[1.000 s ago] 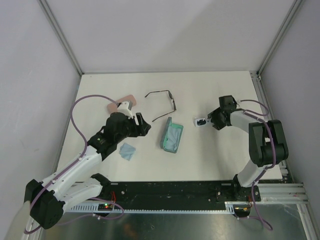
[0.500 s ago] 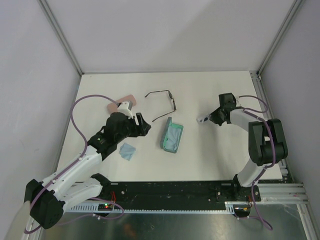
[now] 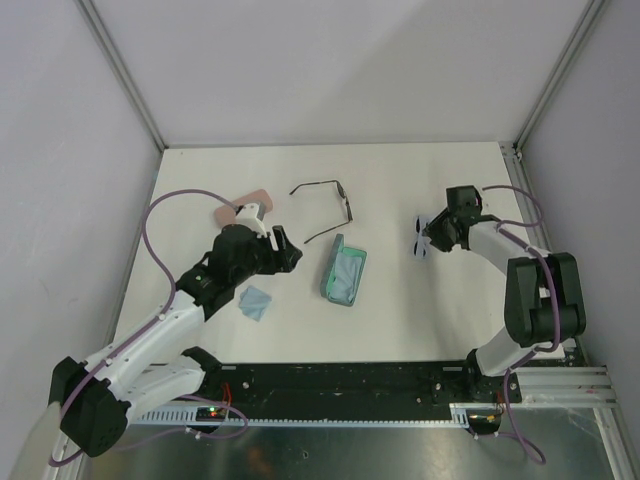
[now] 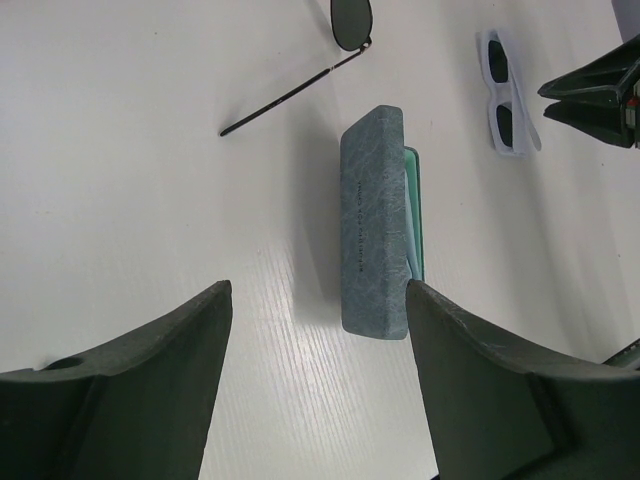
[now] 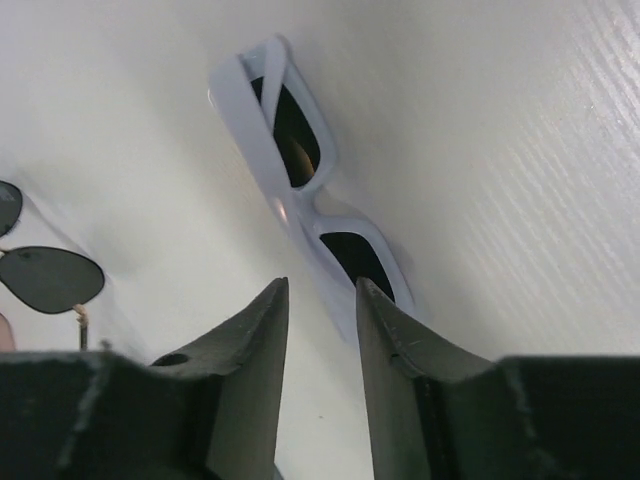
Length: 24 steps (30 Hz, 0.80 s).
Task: Organize the sunglasses
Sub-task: Pick up the sunglasses from the center of the board.
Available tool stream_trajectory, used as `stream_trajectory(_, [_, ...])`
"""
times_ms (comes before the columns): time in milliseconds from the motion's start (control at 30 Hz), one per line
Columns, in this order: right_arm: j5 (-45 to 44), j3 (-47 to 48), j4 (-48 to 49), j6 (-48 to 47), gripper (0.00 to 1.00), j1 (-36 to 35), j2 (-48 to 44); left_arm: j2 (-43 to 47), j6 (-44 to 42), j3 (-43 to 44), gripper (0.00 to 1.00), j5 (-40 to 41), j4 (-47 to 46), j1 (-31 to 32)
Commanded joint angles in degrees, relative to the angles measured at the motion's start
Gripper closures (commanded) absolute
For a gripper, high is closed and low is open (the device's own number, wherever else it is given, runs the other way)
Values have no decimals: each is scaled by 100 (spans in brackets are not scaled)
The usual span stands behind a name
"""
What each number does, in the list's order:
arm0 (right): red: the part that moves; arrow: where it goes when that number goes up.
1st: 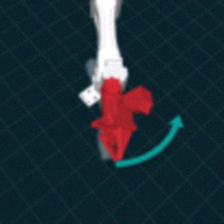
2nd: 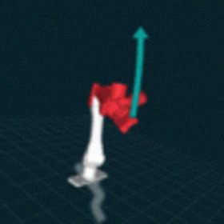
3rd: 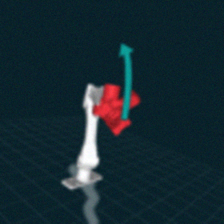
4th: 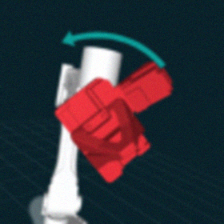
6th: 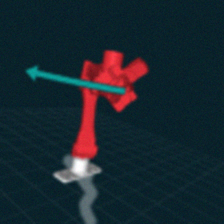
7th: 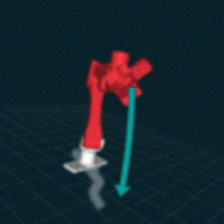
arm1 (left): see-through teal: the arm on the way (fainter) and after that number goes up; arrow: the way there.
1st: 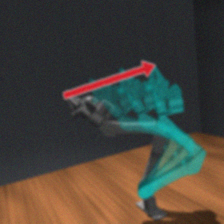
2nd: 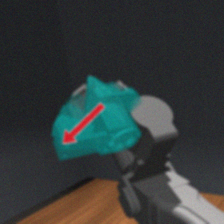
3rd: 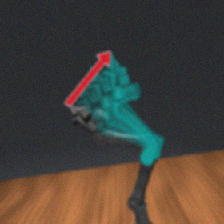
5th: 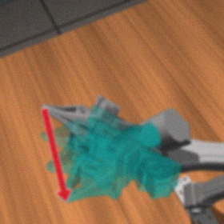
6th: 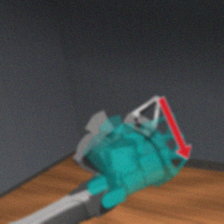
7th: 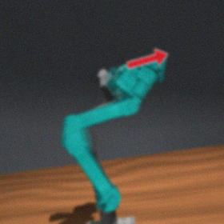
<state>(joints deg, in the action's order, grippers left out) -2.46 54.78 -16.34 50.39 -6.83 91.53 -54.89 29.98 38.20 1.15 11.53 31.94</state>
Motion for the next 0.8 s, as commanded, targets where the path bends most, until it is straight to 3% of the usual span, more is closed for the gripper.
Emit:
stream_trajectory(0, [0,-111,360,-468,59,40,-251,54,-70,83,25,-71,-71,-50])
stream_trajectory(167, [-198,185,510,-1307,50,-170,1,60,-72,98,25,-71,-70,-47])
stream_trajectory(433, [-1768,1338,-208,-2777,54,-978,822,39,-90,103,25,-71,-66,-48])
stream_trajectory(767, [-2820,1868,-714,-3086,58,-1262,1413,16,-105,107,25,-71,-71,-53])
